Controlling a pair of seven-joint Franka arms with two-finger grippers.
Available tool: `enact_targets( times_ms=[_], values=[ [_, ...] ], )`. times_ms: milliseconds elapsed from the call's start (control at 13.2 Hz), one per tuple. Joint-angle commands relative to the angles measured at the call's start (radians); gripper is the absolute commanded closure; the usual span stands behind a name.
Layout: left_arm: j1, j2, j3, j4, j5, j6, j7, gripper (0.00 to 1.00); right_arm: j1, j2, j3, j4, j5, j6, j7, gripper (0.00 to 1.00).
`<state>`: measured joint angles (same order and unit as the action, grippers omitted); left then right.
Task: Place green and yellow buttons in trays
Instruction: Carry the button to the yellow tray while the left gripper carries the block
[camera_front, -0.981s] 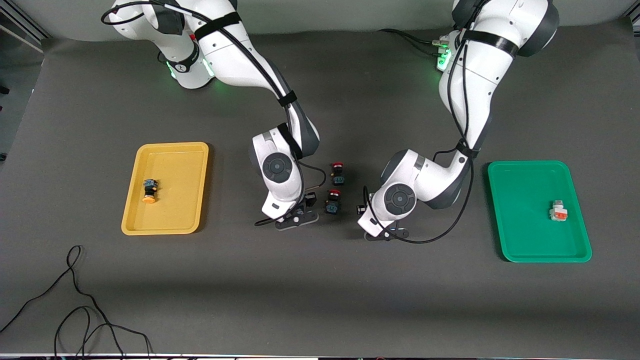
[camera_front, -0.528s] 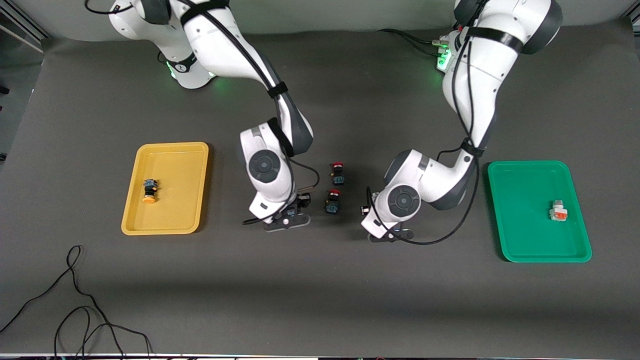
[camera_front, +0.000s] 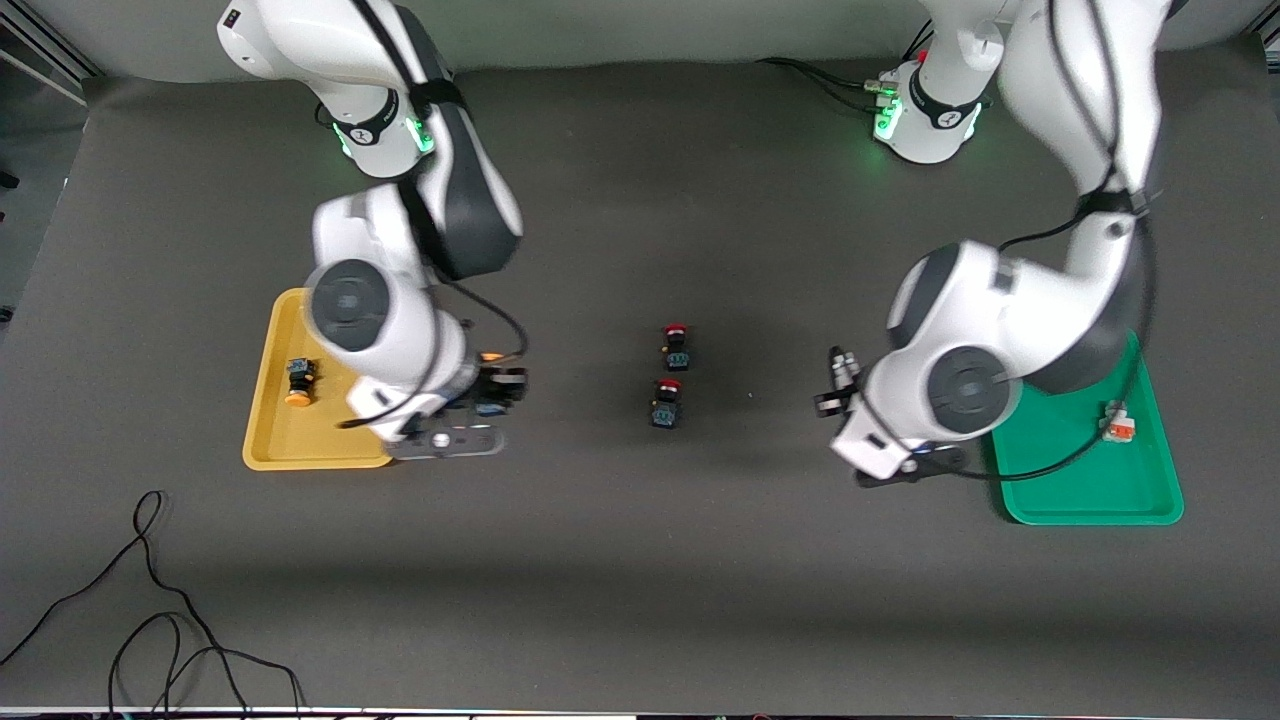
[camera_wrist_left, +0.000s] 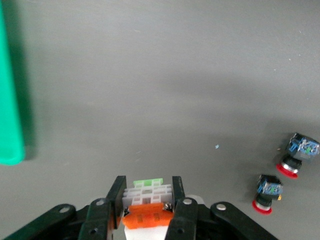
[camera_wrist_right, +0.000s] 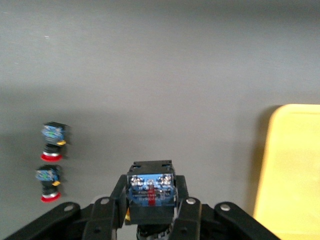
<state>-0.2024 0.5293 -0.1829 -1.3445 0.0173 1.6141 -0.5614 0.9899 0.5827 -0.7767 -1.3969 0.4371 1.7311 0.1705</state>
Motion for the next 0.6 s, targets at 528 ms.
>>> enact_targets(
  times_ms=[528],
  values=[
    [0.441,0.014,0.006,-0.016,0.141,-0.078,0.713,1.00,0.016,-0.156,-0.291,-0.443,-0.023,0.147,-0.447,0.91]
  ],
)
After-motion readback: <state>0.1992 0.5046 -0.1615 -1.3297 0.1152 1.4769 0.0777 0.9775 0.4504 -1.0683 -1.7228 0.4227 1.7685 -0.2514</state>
